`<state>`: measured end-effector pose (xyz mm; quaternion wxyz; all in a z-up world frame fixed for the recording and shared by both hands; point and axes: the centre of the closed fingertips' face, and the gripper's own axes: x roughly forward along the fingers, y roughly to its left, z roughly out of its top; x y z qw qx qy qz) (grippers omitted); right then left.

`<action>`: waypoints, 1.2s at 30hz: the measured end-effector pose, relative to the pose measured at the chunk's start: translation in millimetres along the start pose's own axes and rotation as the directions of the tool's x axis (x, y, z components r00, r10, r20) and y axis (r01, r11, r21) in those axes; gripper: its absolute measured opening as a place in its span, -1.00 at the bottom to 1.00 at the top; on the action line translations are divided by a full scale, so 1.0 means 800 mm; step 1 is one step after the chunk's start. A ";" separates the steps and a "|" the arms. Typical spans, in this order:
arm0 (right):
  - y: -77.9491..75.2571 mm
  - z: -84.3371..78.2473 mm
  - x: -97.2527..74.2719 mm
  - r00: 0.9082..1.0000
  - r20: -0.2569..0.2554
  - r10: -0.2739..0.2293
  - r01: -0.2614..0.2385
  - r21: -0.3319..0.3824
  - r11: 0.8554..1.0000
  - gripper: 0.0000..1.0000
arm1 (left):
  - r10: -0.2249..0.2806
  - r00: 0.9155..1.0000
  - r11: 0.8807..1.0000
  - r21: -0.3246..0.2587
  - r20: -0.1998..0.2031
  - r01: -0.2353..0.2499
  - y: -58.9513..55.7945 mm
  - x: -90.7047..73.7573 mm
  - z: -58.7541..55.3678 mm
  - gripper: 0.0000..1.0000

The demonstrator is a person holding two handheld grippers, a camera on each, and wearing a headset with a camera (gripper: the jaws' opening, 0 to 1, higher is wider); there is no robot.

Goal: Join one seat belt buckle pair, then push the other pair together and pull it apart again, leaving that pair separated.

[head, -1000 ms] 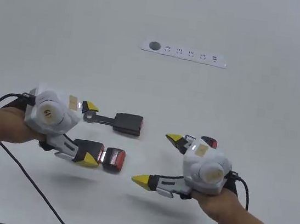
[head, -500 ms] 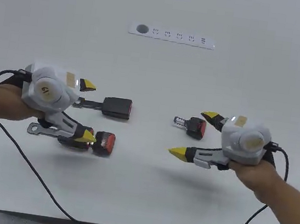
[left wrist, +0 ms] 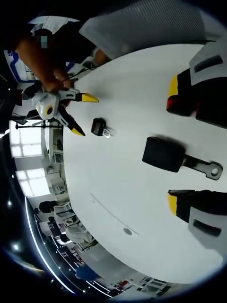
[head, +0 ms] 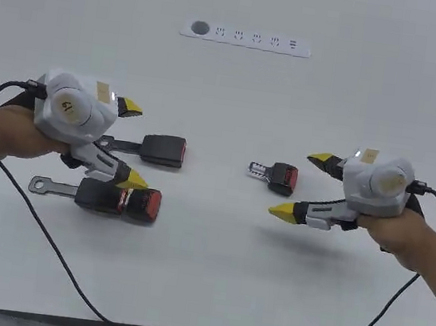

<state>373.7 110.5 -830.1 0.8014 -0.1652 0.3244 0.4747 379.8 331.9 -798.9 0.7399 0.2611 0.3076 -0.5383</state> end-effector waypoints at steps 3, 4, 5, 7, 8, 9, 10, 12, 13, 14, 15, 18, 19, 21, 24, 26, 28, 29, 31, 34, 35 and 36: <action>-0.005 -0.008 0.006 1.000 -0.024 0.012 -0.012 -0.006 1.000 0.49 | 0.020 1.000 0.999 0.048 -0.020 -0.019 0.009 0.007 -0.006 0.47; -0.005 -0.010 0.008 0.999 -0.029 0.019 -0.019 -0.007 1.000 0.48 | 0.016 1.000 0.999 0.036 -0.016 -0.015 0.010 0.010 -0.006 0.42; -0.006 -0.012 0.010 0.999 -0.037 0.030 -0.031 -0.010 0.999 0.48 | 0.002 1.000 1.000 0.007 -0.013 -0.001 0.010 0.013 -0.007 0.40; -0.006 -0.015 0.013 0.998 -0.046 0.043 -0.043 -0.012 0.999 0.46 | -0.007 1.000 1.000 0.018 -0.025 0.008 0.011 0.018 -0.010 0.43; -0.007 -0.016 0.015 0.997 -0.049 0.051 -0.052 -0.014 0.999 0.45 | -0.015 0.999 1.000 0.025 -0.034 0.016 0.012 0.022 -0.014 0.42; -0.008 -0.016 0.016 0.997 -0.049 0.056 -0.057 -0.014 0.998 0.43 | -0.025 0.999 0.999 0.020 -0.039 0.026 0.012 0.026 -0.016 0.42; -0.009 -0.017 0.018 0.997 -0.050 0.059 -0.060 -0.015 0.998 0.41 | -0.031 0.999 0.999 0.012 -0.044 0.032 0.012 0.028 -0.018 0.42; -0.010 -0.019 0.021 0.996 -0.059 0.066 -0.067 -0.021 0.998 0.41 | -0.040 0.998 0.999 0.015 -0.047 0.041 0.012 0.034 -0.021 0.40; -0.010 -0.020 0.022 0.995 -0.064 0.071 -0.072 -0.022 0.997 0.41 | -0.042 0.998 0.999 0.015 -0.047 0.043 0.012 0.035 -0.021 0.38; -0.010 -0.022 0.024 0.994 -0.070 0.078 -0.080 -0.021 0.997 0.41 | -0.048 0.998 0.999 0.015 -0.049 0.049 0.012 0.039 -0.022 0.36; -0.010 -0.023 0.025 0.994 -0.074 0.083 -0.085 -0.020 0.996 0.40 | -0.051 0.997 0.999 0.014 -0.054 0.052 0.013 0.041 -0.023 0.34; -0.009 -0.024 0.027 0.992 -0.077 0.101 -0.103 -0.028 0.994 0.33 | -0.066 0.995 0.998 0.012 -0.071 0.067 0.014 0.049 -0.029 0.32; -0.010 -0.025 0.028 0.992 -0.081 0.102 -0.104 -0.029 0.994 0.32 | -0.069 0.995 0.998 0.009 -0.072 0.070 0.014 0.050 -0.029 0.32; -0.012 -0.021 0.032 0.992 -0.062 0.107 -0.110 -0.055 0.992 0.31 | -0.068 0.995 0.998 0.007 -0.066 0.068 0.017 0.053 -0.029 0.30; -0.009 -0.017 0.032 0.991 -0.066 0.113 -0.117 -0.054 0.992 0.20 | -0.064 0.995 0.998 0.012 -0.077 0.065 0.022 0.059 -0.032 0.16; -0.008 -0.015 0.032 0.991 -0.064 0.119 -0.123 -0.065 0.990 0.11 | -0.064 0.992 0.996 0.054 -0.113 0.070 0.022 0.062 -0.039 0.06; -0.006 -0.015 0.031 0.990 -0.070 0.123 -0.128 -0.073 0.989 0.08 | -0.073 0.993 0.997 0.021 -0.090 0.075 0.022 0.064 -0.034 0.04; -0.007 -0.016 0.030 0.989 -0.078 0.122 -0.130 -0.095 0.987 0.02 | -0.075 0.993 0.997 0.028 -0.096 0.078 0.021 0.065 -0.035 0.04; -0.006 -0.014 0.029 0.988 -0.080 0.131 -0.140 -0.109 0.984 -0.10 | -0.088 0.992 0.995 0.039 -0.094 0.092 0.020 0.065 -0.033 0.03; -0.009 -0.014 0.028 0.988 -0.083 0.132 -0.141 -0.114 0.983 -0.22 | -0.131 0.986 0.988 0.065 -0.099 0.138 0.011 0.065 -0.032 -0.08; -0.009 -0.014 0.027 0.988 -0.083 0.131 -0.140 -0.111 0.984 -0.26 | -0.117 0.989 0.989 0.079 -0.090 0.124 0.015 0.065 -0.030 -0.08; -0.009 -0.014 0.027 0.987 -0.083 0.139 -0.148 -0.113 0.983 -0.26 | -0.122 0.988 0.989 0.067 -0.097 0.129 0.017 0.065 -0.031 -0.08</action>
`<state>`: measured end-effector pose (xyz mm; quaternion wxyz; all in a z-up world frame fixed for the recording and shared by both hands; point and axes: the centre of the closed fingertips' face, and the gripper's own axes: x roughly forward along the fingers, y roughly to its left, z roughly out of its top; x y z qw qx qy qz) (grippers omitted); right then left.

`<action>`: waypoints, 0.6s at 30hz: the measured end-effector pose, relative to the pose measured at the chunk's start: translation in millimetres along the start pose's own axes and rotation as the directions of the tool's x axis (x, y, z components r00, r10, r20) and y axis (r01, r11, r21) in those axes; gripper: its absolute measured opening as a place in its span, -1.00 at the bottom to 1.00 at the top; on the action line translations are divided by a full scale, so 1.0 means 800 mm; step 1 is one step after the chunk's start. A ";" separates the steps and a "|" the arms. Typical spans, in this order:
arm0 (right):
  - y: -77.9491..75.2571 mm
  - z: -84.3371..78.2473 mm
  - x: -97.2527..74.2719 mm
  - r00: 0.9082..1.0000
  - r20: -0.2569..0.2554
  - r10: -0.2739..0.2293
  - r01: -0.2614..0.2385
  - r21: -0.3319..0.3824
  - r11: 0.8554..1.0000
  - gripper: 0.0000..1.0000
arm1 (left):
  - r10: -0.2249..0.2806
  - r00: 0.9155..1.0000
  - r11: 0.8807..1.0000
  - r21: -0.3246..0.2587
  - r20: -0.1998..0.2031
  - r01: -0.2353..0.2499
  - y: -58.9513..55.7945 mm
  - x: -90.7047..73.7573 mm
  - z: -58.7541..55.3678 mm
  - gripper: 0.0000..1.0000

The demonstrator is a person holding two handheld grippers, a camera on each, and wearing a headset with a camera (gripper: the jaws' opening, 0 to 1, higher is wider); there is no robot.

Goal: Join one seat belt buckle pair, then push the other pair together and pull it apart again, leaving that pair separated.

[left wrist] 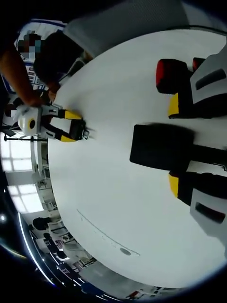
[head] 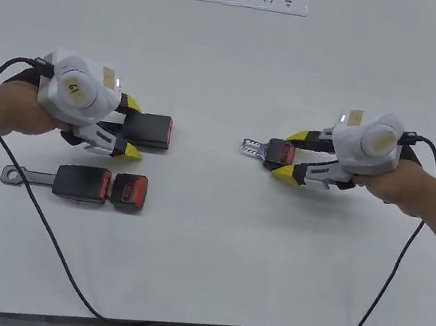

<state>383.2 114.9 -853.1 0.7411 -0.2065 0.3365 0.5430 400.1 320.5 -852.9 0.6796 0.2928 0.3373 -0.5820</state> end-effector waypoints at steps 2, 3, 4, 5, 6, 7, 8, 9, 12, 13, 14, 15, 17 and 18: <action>0.002 -0.001 -0.001 1.000 0.003 0.009 -0.009 -0.012 1.000 -0.26 | -0.005 1.000 1.000 0.010 -0.001 0.005 -0.001 0.000 0.000 -0.10; 0.003 -0.002 -0.002 1.000 0.007 0.014 -0.014 -0.015 1.000 -0.27 | -0.006 1.000 1.000 0.022 0.001 0.006 0.000 0.000 0.001 -0.11; 0.003 -0.002 -0.003 1.000 0.010 0.018 -0.018 -0.014 1.000 -0.27 | -0.007 1.000 1.000 0.024 0.001 0.007 0.001 0.000 0.002 -0.12; 0.004 -0.002 -0.004 1.000 0.014 0.025 -0.024 -0.019 1.000 -0.27 | -0.006 1.000 1.000 0.022 0.001 0.006 0.002 0.000 0.002 -0.16; 0.004 -0.003 -0.004 0.999 0.016 0.028 -0.028 -0.021 0.999 -0.27 | -0.009 1.000 1.000 0.022 0.000 0.009 0.003 -0.001 0.003 -0.23; 0.004 -0.003 -0.005 0.999 0.018 0.035 -0.034 -0.023 0.999 -0.28 | -0.010 1.000 0.999 0.047 0.003 0.010 0.003 -0.001 0.005 -0.24; 0.004 -0.003 -0.005 0.999 0.019 0.039 -0.038 -0.022 0.999 -0.28 | -0.010 1.000 0.999 0.036 -0.002 0.010 0.002 -0.002 0.004 -0.24; 0.005 -0.004 -0.006 0.999 0.019 0.042 -0.042 -0.025 0.999 -0.28 | -0.011 1.000 0.999 0.035 -0.003 0.012 0.001 -0.002 0.004 -0.24; 0.005 -0.004 -0.006 0.998 0.015 0.054 -0.053 -0.033 0.998 -0.28 | -0.010 1.000 1.000 0.029 0.005 0.010 -0.001 -0.004 0.003 -0.25; 0.005 -0.005 -0.007 0.998 0.016 0.055 -0.055 -0.032 0.998 -0.28 | -0.009 1.000 1.000 0.026 0.008 0.009 -0.002 -0.004 0.002 -0.25; 0.005 -0.005 -0.007 0.998 0.017 0.057 -0.056 -0.031 0.998 -0.28 | -0.009 1.000 1.000 0.024 0.010 0.008 -0.003 -0.005 0.002 -0.25; 0.006 -0.005 -0.007 0.998 0.021 0.057 -0.057 -0.028 0.998 -0.28 | -0.008 1.000 1.000 0.019 0.011 0.007 -0.003 -0.004 0.002 -0.26; 0.007 -0.004 -0.005 0.998 0.022 0.055 -0.055 -0.030 0.998 -0.28 | 0.001 1.000 1.000 0.004 0.011 -0.001 -0.003 -0.003 0.002 -0.26; 0.007 -0.003 -0.004 0.998 0.022 0.054 -0.054 -0.032 0.998 -0.28 | 0.002 1.000 1.000 0.005 0.010 -0.002 -0.003 -0.003 0.002 -0.26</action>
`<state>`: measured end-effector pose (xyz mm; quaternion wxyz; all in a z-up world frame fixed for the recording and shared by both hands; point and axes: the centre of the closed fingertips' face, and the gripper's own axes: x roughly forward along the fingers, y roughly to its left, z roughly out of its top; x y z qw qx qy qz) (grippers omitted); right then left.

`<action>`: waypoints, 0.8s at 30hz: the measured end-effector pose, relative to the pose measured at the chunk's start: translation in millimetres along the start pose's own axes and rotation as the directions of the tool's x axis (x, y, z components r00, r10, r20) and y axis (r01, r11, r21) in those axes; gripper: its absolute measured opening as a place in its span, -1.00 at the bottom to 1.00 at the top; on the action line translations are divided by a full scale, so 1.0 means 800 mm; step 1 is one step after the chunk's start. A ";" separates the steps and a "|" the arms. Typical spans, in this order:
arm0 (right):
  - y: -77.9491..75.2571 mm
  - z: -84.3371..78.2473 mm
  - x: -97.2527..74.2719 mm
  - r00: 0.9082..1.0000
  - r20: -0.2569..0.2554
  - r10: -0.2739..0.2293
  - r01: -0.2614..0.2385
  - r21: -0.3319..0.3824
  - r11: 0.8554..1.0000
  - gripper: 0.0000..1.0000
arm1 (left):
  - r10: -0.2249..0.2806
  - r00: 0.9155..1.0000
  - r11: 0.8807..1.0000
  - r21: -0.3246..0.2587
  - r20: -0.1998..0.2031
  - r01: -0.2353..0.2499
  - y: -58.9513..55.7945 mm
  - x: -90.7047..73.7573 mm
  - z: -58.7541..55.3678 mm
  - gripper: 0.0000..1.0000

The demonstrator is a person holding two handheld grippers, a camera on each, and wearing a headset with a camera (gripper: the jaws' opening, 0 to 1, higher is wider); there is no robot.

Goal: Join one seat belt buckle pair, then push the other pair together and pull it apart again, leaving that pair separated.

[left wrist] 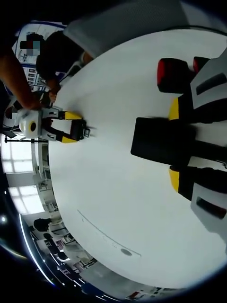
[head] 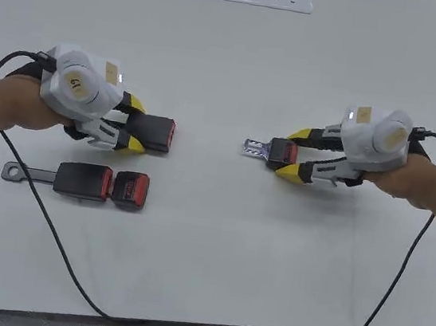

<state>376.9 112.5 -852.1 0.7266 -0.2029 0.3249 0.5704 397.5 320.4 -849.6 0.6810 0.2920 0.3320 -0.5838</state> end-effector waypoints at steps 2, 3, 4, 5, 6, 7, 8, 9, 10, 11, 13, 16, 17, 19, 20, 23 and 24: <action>0.000 0.001 0.001 1.000 -0.001 0.001 -0.001 -0.002 1.000 -0.28 | 0.006 1.000 1.000 -0.008 -0.002 -0.006 0.000 0.001 -0.001 -0.27; 0.000 0.001 0.001 1.000 0.000 0.001 -0.001 -0.003 1.000 -0.28 | 0.007 1.000 1.000 -0.011 -0.003 -0.007 0.000 0.001 -0.001 -0.27; -0.001 0.003 0.002 1.000 0.002 0.003 -0.003 -0.004 1.000 -0.28 | 0.008 1.000 1.000 -0.012 -0.002 -0.008 -0.001 0.001 -0.002 -0.27; 0.000 0.003 0.003 1.000 0.001 0.004 -0.004 -0.006 1.000 -0.28 | 0.008 1.000 1.000 -0.013 -0.003 -0.008 0.000 0.001 -0.002 -0.27; 0.000 0.004 0.004 1.000 0.001 0.006 -0.006 -0.007 1.000 -0.28 | 0.007 1.000 1.000 -0.011 -0.005 -0.007 -0.001 0.001 -0.002 -0.27; 0.000 0.005 0.005 1.000 0.003 0.009 -0.009 -0.009 1.000 -0.28 | 0.006 1.000 1.000 -0.011 -0.008 -0.006 0.000 0.002 -0.002 -0.27; 0.000 0.007 0.007 1.000 0.004 0.012 -0.012 -0.011 1.000 -0.29 | 0.006 1.000 1.000 -0.011 -0.011 -0.006 -0.001 0.002 -0.002 -0.27; 0.001 0.007 0.008 1.000 0.006 0.013 -0.013 -0.009 1.000 -0.29 | 0.006 1.000 1.000 -0.011 -0.012 -0.006 -0.001 0.002 -0.002 -0.27; 0.001 0.010 0.011 1.000 0.007 0.016 -0.016 -0.005 1.000 -0.29 | 0.006 1.000 1.000 -0.014 -0.013 -0.006 -0.001 0.002 -0.003 -0.27; 0.001 0.011 0.012 1.000 0.009 0.016 -0.016 -0.006 1.000 -0.29 | 0.006 1.000 1.000 -0.015 -0.014 -0.006 0.000 0.003 -0.003 -0.27; 0.002 0.014 0.016 1.000 0.011 0.022 -0.022 -0.007 1.000 -0.29 | 0.006 1.000 1.000 -0.016 -0.015 -0.006 0.000 0.003 -0.003 -0.27; 0.001 0.022 0.025 1.000 0.020 0.024 -0.023 -0.013 1.000 -0.29 | 0.005 1.000 1.000 -0.016 -0.018 -0.006 -0.001 0.004 -0.003 -0.27; 0.002 0.024 0.026 0.999 0.024 0.025 -0.024 -0.013 1.000 -0.29 | 0.005 1.000 1.000 -0.016 -0.019 -0.006 0.000 0.004 -0.003 -0.27; 0.004 0.028 0.030 0.999 0.030 0.029 -0.029 -0.015 0.999 -0.29 | 0.006 1.000 1.000 -0.020 -0.019 -0.006 0.000 0.004 -0.003 -0.27; 0.005 0.030 0.033 0.999 0.029 0.030 -0.029 -0.015 0.999 -0.29 | 0.006 1.000 1.000 -0.021 -0.019 -0.006 -0.001 0.004 -0.004 -0.27; 0.007 0.036 0.039 0.999 0.032 0.036 -0.036 -0.021 0.999 -0.29 | 0.006 1.000 1.000 -0.022 -0.024 -0.007 0.000 0.005 -0.003 -0.27; 0.007 0.038 0.041 0.999 0.034 0.036 -0.035 -0.022 0.999 -0.29 | 0.008 1.000 1.000 -0.025 -0.024 -0.009 0.000 0.004 -0.004 -0.27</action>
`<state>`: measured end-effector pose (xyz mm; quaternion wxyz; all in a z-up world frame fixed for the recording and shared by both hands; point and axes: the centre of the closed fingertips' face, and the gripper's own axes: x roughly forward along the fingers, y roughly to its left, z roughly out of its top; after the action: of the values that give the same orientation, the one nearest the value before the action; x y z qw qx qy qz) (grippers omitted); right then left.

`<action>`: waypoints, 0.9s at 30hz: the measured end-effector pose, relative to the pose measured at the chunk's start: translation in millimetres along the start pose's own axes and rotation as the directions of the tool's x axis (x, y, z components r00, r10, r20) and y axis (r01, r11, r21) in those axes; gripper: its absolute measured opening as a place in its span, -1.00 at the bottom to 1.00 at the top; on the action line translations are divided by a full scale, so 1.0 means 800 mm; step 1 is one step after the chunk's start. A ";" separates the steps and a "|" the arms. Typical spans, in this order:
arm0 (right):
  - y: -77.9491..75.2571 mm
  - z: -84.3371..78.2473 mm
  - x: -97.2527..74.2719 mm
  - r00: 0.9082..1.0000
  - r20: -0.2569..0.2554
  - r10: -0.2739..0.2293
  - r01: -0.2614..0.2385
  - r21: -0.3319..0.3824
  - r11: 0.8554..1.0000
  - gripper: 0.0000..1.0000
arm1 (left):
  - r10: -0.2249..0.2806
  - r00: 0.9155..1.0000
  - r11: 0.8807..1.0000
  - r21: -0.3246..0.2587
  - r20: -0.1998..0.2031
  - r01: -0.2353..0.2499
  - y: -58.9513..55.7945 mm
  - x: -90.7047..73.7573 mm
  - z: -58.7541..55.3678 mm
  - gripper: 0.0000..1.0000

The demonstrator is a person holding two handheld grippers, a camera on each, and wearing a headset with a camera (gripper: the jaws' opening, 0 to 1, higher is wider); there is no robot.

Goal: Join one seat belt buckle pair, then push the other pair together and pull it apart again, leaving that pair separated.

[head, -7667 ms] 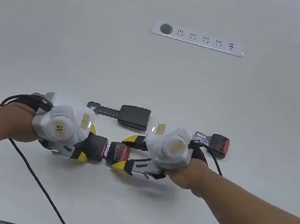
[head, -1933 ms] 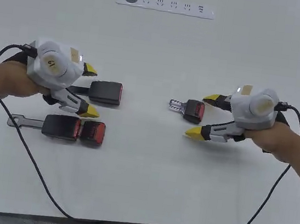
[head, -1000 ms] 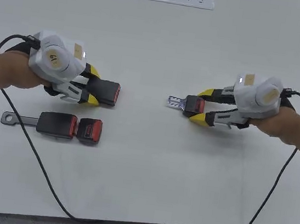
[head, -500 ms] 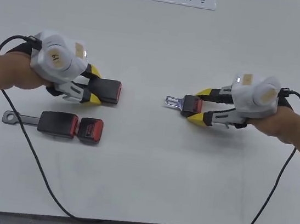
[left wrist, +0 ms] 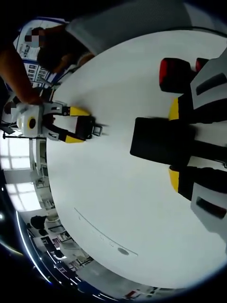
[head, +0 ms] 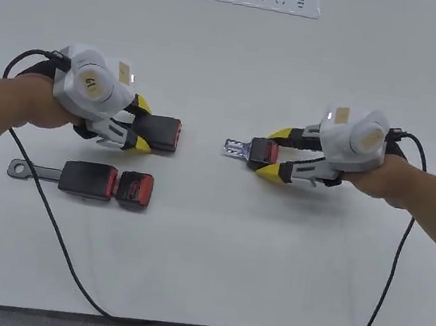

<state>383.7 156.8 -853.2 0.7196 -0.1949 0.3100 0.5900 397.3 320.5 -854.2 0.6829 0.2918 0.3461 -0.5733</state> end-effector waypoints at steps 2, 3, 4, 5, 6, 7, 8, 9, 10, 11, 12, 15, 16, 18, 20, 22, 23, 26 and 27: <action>0.001 0.004 0.005 1.000 0.006 0.001 -0.001 0.001 1.000 -0.29 | 0.003 1.000 1.000 -0.004 0.002 -0.003 0.000 0.000 0.000 -0.27; 0.002 0.006 0.007 1.000 0.009 0.003 -0.003 0.003 1.000 -0.29 | 0.003 1.000 1.000 -0.005 0.003 -0.003 0.001 0.000 0.001 -0.27; 0.002 0.008 0.009 1.000 0.011 0.004 -0.004 0.000 1.000 -0.29 | 0.004 1.000 1.000 -0.004 0.003 -0.004 0.001 0.000 0.000 -0.27; 0.003 0.010 0.011 1.000 0.014 0.004 -0.004 -0.004 1.000 -0.29 | 0.004 1.000 1.000 -0.004 0.003 -0.004 0.001 0.001 0.000 -0.27; 0.004 0.012 0.015 1.000 0.013 0.006 -0.006 -0.003 1.000 -0.29 | 0.003 1.000 1.000 -0.003 0.002 -0.003 0.001 0.001 0.000 -0.27; 0.005 0.014 0.017 1.000 0.013 0.008 -0.008 -0.003 1.000 -0.29 | 0.002 1.000 1.000 0.000 0.001 -0.002 0.002 0.001 0.000 -0.28; 0.005 0.016 0.020 1.000 0.013 0.010 -0.010 -0.005 1.000 -0.29 | 0.002 1.000 1.000 0.001 0.001 -0.002 0.001 0.001 0.000 -0.28; 0.006 0.017 0.021 1.000 0.013 0.011 -0.011 -0.006 1.000 -0.29 | 0.001 1.000 1.000 0.003 0.000 -0.001 0.002 0.001 0.001 -0.28; 0.006 0.018 0.023 1.000 0.013 0.011 -0.011 -0.007 1.000 -0.29 | -0.001 1.000 1.000 0.005 -0.001 0.001 0.002 0.001 0.001 -0.28; 0.006 0.020 0.024 1.000 0.014 0.012 -0.012 -0.008 1.000 -0.29 | -0.002 1.000 1.000 0.007 -0.002 0.002 0.002 0.001 0.001 -0.28; 0.007 0.022 0.027 1.000 0.016 0.015 -0.014 -0.008 1.000 -0.29 | -0.004 1.000 1.000 0.009 -0.003 0.004 0.001 0.002 0.001 -0.28; 0.009 0.028 0.032 1.000 0.018 0.019 -0.019 -0.011 1.000 -0.29 | -0.007 1.000 1.000 0.014 -0.004 0.007 0.002 0.002 0.002 -0.28; 0.009 0.029 0.034 1.000 0.018 0.024 -0.024 -0.010 1.000 -0.29 | -0.008 1.000 1.000 0.015 -0.006 0.008 0.002 0.002 0.002 -0.28; 0.010 0.034 0.039 0.999 0.025 0.028 -0.028 -0.009 1.000 -0.29 | -0.010 1.000 1.000 0.018 -0.008 0.010 0.002 0.002 0.002 -0.28; 0.012 0.038 0.043 0.999 0.025 0.029 -0.029 -0.013 1.000 -0.29 | -0.011 1.000 1.000 0.019 -0.009 0.011 0.002 0.003 0.002 -0.28; 0.012 0.043 0.047 0.999 0.027 0.034 -0.033 -0.015 0.999 -0.29 | -0.012 1.000 1.000 0.020 -0.010 0.012 0.003 0.003 0.002 -0.28; 0.012 0.045 0.048 0.999 0.026 0.036 -0.036 -0.015 0.999 -0.29 | -0.012 1.000 1.000 0.021 -0.010 0.012 0.003 0.003 0.002 -0.28; 0.012 0.049 0.053 0.999 0.019 0.041 -0.040 -0.039 0.998 -0.29 | -0.013 1.000 1.000 0.021 -0.008 0.013 0.003 0.003 0.003 -0.28; 0.012 0.050 0.055 0.999 0.018 0.039 -0.038 -0.043 0.998 -0.29 | -0.012 1.000 1.000 0.021 -0.007 0.013 0.003 0.003 0.003 -0.28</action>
<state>387.8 216.9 -852.4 0.7066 -0.1988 0.2943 0.6120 400.4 317.7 -854.8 0.6751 0.2987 0.3442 -0.5802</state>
